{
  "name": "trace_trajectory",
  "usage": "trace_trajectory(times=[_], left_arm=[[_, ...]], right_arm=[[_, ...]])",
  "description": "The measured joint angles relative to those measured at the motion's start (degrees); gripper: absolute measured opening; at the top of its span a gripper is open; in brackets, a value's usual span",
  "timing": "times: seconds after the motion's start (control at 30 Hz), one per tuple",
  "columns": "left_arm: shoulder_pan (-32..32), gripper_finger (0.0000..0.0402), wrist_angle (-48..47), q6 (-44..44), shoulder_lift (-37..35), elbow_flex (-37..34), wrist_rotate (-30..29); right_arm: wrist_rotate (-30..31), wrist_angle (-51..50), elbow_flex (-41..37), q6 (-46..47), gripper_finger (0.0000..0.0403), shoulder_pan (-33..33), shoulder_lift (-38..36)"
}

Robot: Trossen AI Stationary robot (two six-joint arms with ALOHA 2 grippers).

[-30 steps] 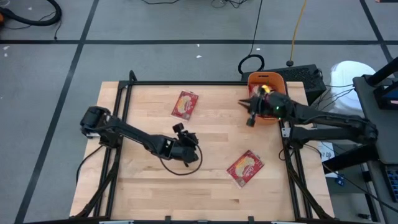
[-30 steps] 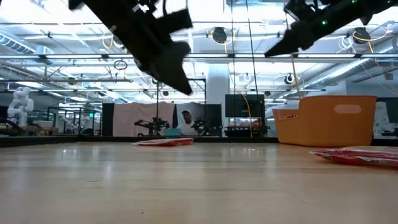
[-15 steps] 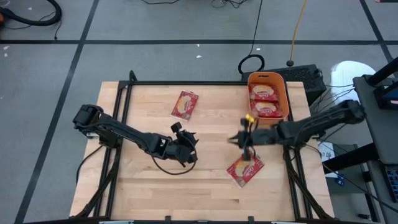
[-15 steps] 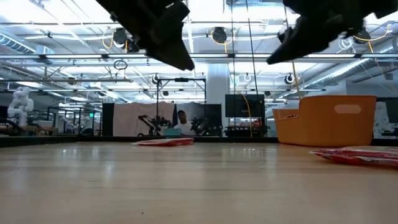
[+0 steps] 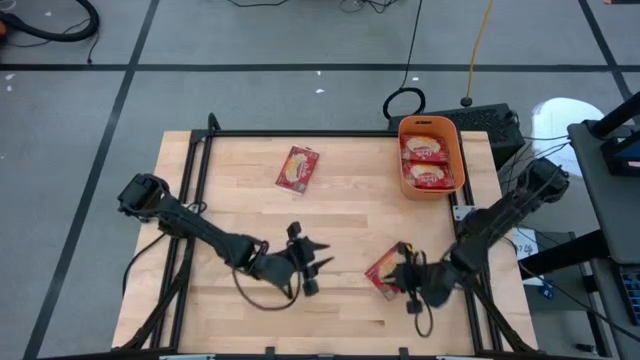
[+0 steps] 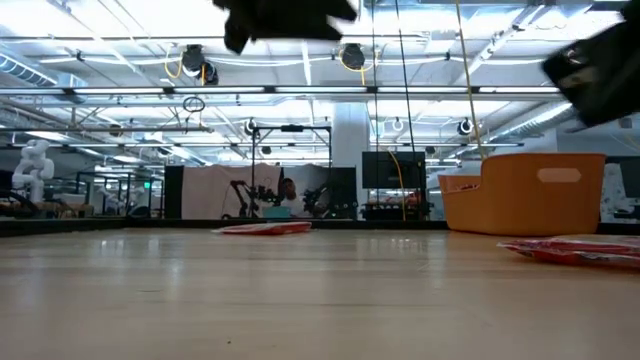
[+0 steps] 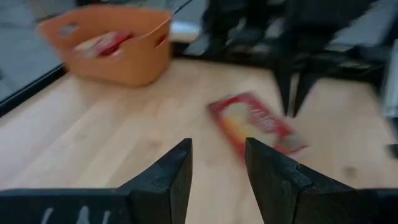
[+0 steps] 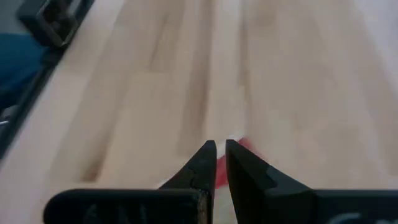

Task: Sort popcorn bags into baskets
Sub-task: Put the red popcorn bag into the orange container

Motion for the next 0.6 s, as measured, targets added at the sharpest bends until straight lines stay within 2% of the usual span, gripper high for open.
trace_trajectory(times=[0.17, 0.33, 0.43, 0.6], left_arm=[[-3.04, 0.0152, 5.10, 3.92, 0.00, 0.00, -0.45], [-5.10, 0.0152, 5.33, 3.04, 0.00, 0.00, -0.47], [-5.74, 0.0152, 5.08, 2.86, 0.00, 0.00, -0.55], [-6.18, 0.0152, 4.67, 2.50, 0.00, 0.00, -0.52]], right_arm=[[4.23, -3.75, 1.75, 11.90, 0.0029, 7.52, 3.09], [6.53, -9.47, 3.64, 20.91, 0.0029, 12.41, 5.85], [5.40, -15.27, 5.58, 24.11, 0.0029, 13.76, 7.40], [1.33, -23.37, 7.22, 22.67, 0.0029, 14.25, 11.82]])
